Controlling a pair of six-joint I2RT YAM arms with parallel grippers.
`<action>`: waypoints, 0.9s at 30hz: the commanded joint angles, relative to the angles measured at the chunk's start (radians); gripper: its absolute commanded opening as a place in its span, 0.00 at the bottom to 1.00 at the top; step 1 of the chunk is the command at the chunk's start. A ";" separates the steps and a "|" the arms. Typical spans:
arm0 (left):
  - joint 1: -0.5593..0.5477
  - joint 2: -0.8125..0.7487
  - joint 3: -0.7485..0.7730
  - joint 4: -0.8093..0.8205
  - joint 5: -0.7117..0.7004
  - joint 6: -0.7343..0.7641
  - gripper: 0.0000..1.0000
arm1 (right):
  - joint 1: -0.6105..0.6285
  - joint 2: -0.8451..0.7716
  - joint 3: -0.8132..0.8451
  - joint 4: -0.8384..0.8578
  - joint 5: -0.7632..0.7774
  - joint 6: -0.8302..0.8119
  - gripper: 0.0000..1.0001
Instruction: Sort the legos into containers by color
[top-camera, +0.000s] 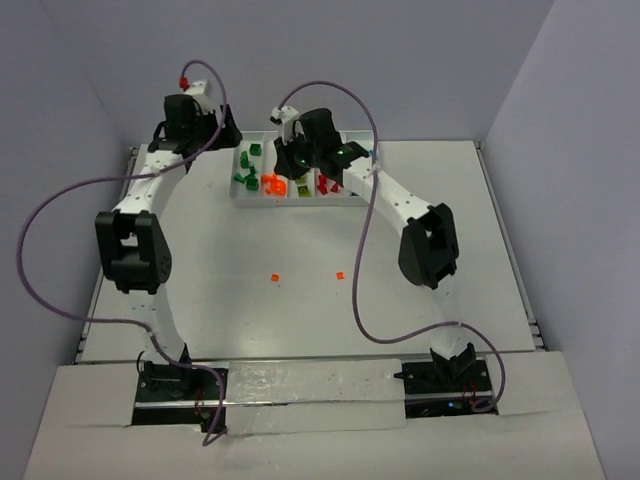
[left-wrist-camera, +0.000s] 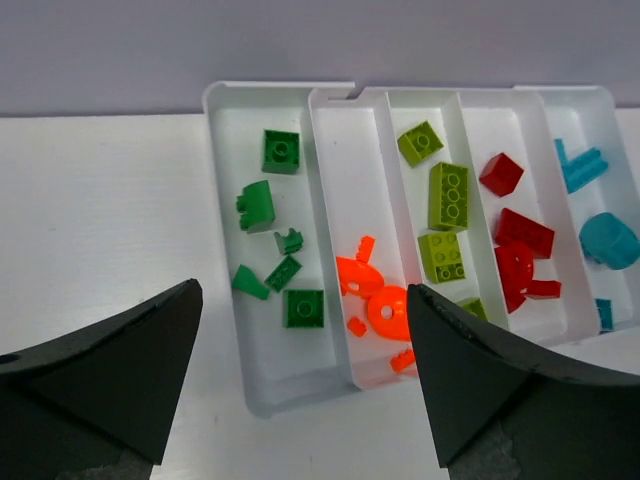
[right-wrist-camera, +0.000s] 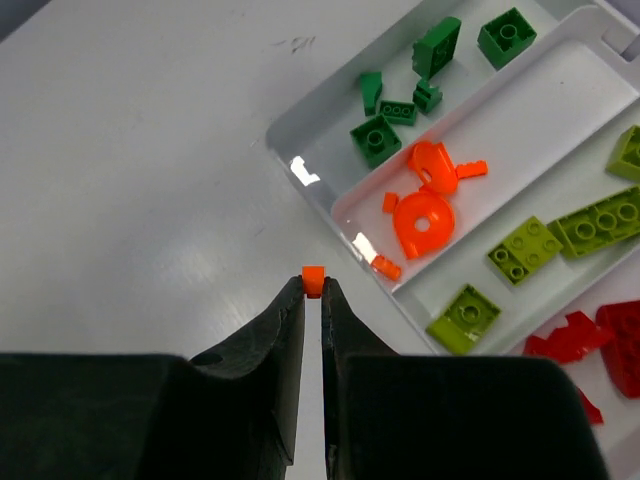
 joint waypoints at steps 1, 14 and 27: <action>0.048 -0.213 -0.081 0.015 -0.005 -0.018 0.99 | -0.006 0.151 0.157 0.062 -0.006 0.162 0.00; 0.089 -0.497 -0.349 -0.037 0.046 -0.038 0.99 | -0.008 0.360 0.239 0.302 0.149 0.407 0.12; 0.089 -0.531 -0.423 -0.059 0.132 -0.021 0.99 | -0.019 0.349 0.228 0.339 0.111 0.400 0.70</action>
